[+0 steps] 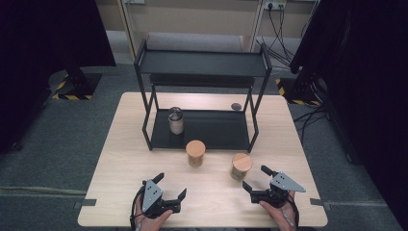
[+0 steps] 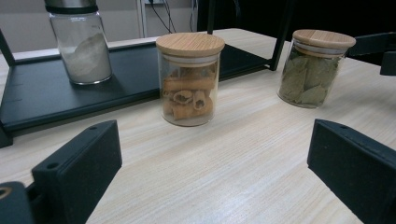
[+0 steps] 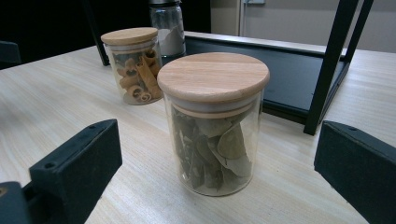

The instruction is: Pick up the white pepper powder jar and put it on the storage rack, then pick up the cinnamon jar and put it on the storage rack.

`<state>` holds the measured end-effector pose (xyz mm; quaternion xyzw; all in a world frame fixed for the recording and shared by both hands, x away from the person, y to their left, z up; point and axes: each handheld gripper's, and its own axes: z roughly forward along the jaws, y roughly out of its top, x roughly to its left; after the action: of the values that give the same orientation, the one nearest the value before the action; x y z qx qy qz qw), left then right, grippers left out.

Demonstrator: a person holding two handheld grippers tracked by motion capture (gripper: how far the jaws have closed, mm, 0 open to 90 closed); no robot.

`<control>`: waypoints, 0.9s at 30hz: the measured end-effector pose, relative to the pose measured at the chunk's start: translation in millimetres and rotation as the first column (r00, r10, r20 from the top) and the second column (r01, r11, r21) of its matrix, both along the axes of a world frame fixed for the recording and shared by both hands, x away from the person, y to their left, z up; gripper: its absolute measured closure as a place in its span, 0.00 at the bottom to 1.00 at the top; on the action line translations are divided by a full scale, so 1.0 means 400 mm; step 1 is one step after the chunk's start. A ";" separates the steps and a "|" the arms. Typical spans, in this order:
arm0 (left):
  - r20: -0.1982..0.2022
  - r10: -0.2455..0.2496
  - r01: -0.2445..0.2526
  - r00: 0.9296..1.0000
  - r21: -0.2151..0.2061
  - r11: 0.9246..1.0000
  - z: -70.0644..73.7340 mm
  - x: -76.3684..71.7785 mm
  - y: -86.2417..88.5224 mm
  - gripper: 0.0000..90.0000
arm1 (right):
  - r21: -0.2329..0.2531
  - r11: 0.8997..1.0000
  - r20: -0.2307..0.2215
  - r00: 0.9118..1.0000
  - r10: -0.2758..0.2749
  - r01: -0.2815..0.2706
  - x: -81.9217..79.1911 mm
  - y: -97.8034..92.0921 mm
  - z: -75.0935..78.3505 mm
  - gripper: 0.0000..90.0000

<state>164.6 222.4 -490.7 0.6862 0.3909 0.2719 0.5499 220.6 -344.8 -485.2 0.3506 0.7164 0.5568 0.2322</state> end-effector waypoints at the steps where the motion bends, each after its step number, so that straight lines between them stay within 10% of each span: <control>1: -0.002 -0.001 0.001 1.000 0.004 1.000 0.000 0.000 0.000 0.03 | 0.000 1.000 0.000 1.000 0.000 0.000 0.000 0.000 0.000 0.01; 27: -0.010 0.018 -0.018 1.000 -0.006 1.000 -0.007 -0.002 0.004 0.03 | 0.001 1.000 -0.010 1.000 0.004 -0.004 -0.008 0.000 0.002 0.01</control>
<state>164.0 224.1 -493.6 0.6823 0.4008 0.2723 0.5475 217.4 -344.7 -484.2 0.3519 0.7180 0.5558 0.2274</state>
